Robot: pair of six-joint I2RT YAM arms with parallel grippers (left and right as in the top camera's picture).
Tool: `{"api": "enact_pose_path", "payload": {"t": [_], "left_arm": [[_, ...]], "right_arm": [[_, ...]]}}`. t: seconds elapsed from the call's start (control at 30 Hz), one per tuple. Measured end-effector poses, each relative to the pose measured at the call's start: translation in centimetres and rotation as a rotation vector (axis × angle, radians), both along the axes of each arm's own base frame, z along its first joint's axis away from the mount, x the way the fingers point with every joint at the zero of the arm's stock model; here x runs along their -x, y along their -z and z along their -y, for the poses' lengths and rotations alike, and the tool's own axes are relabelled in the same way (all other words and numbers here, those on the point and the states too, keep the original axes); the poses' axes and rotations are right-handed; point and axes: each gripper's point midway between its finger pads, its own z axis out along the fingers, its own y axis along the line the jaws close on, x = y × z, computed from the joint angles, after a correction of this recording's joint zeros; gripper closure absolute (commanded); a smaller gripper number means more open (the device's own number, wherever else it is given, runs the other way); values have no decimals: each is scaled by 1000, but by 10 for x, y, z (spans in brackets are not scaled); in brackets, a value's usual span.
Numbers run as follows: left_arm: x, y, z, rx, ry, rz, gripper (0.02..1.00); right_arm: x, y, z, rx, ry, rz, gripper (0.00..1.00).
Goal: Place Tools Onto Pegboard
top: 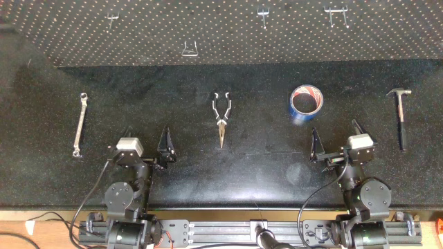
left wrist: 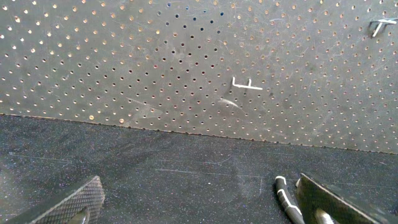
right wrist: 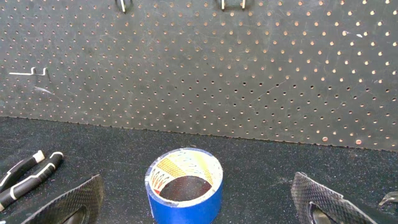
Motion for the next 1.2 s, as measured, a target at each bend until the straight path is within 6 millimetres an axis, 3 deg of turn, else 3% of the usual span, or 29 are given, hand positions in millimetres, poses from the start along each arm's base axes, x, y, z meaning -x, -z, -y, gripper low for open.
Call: {"api": "enact_pose_path", "payload": {"t": [0.3, 1.2], "left_arm": [[0, 0, -1, -77, -2, 5, 25], [0, 0, -1, -80, -1, 5, 23]], "right_arm": [[0, 0, 0, 0, 0, 0, 14], [0, 0, 0, 0, 0, 0, 14]]}}
